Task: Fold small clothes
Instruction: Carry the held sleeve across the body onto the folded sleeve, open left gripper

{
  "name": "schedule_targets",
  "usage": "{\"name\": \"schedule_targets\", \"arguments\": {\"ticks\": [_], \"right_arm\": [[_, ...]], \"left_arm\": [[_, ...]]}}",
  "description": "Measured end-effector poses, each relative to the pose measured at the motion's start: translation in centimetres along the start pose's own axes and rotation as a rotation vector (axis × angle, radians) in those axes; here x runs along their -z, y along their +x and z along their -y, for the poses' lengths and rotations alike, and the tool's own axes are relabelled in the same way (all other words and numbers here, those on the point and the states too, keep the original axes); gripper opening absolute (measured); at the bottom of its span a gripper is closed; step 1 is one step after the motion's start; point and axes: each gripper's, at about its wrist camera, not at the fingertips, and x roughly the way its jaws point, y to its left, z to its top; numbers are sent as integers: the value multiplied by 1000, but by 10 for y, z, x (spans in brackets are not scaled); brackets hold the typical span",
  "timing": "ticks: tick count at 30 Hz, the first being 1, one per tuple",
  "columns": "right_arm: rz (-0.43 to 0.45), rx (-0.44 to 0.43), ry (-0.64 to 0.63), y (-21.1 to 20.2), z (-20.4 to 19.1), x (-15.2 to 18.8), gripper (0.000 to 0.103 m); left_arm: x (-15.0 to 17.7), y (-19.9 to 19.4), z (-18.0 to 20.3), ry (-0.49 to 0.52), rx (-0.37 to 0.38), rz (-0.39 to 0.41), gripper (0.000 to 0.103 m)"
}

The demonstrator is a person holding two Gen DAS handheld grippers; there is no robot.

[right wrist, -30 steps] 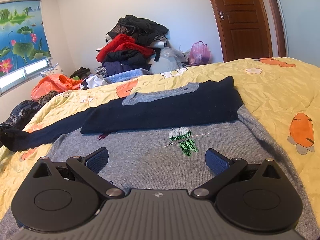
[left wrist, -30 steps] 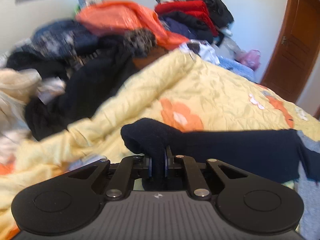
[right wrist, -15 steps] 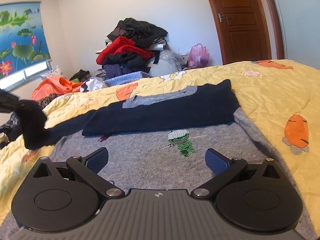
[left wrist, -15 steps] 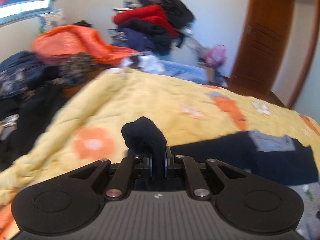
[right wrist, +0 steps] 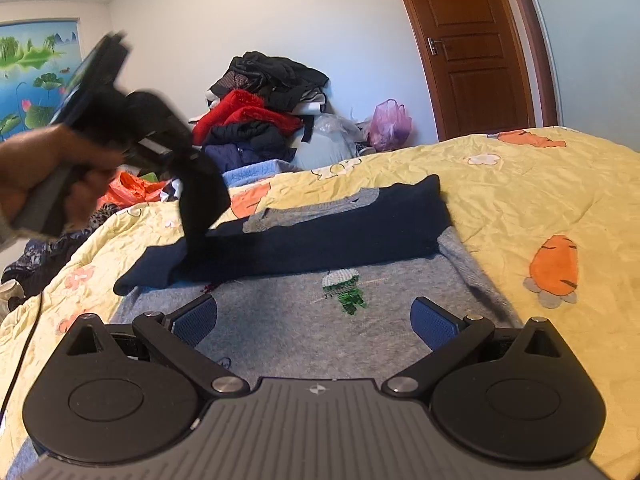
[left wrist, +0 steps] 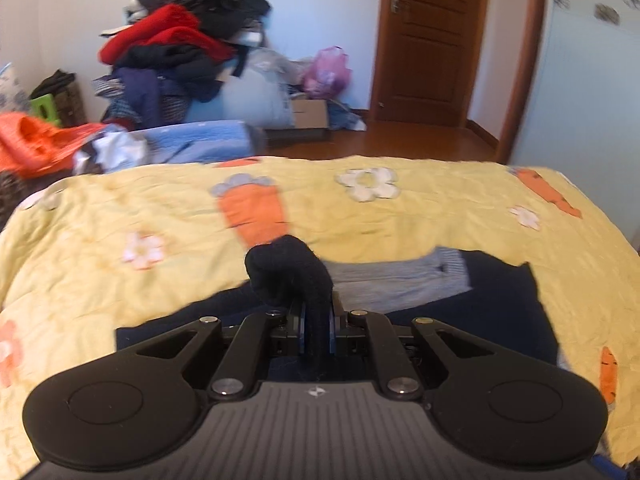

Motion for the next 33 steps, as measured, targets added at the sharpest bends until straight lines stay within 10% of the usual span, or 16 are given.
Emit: {"name": "schedule_targets", "arguments": {"ticks": [33], "right_arm": [[-21, 142, -10, -29, 21, 21, 103]], "left_arm": [[30, 117, 198, 68, 124, -168, 13]]}}
